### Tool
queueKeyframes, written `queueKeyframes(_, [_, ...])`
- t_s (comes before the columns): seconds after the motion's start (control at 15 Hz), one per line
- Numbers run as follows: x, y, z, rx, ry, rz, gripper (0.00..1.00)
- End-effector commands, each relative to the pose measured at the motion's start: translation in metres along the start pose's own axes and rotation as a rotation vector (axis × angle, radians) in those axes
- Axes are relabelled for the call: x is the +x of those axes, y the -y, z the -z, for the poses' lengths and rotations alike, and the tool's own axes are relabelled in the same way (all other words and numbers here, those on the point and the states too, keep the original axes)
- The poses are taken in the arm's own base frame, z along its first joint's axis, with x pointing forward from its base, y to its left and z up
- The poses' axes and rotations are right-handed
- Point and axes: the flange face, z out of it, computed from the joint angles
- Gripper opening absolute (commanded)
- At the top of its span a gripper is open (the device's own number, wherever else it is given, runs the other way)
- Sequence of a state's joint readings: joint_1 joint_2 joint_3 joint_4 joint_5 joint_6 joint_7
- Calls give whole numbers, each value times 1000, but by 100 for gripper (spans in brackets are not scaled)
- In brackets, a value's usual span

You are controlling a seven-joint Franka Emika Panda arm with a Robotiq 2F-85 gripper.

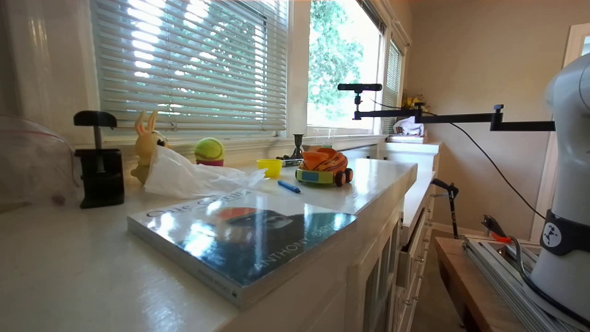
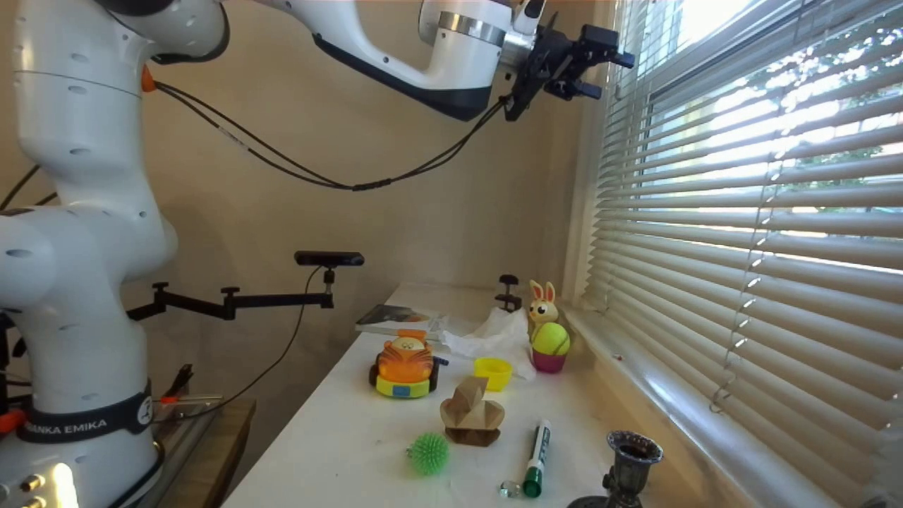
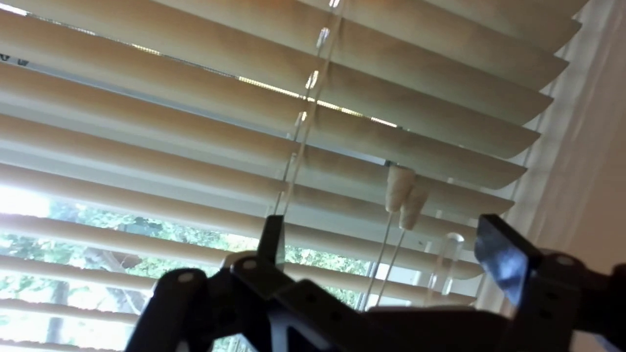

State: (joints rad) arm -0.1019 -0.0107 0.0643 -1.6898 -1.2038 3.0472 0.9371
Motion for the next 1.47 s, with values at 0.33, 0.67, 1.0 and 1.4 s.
queueKeyframes(0.33, [-1, -5, -2, -20, -8, -33, 50])
queueKeyframes(0.67, [-2, -8, -3, -25, -9, -50, 15])
queueKeyframes(1.0, [-4, -8, -3, -27, -10, -52, 1])
queueKeyframes(1.4, [-8, -4, 0, -21, -1, -53, 3])
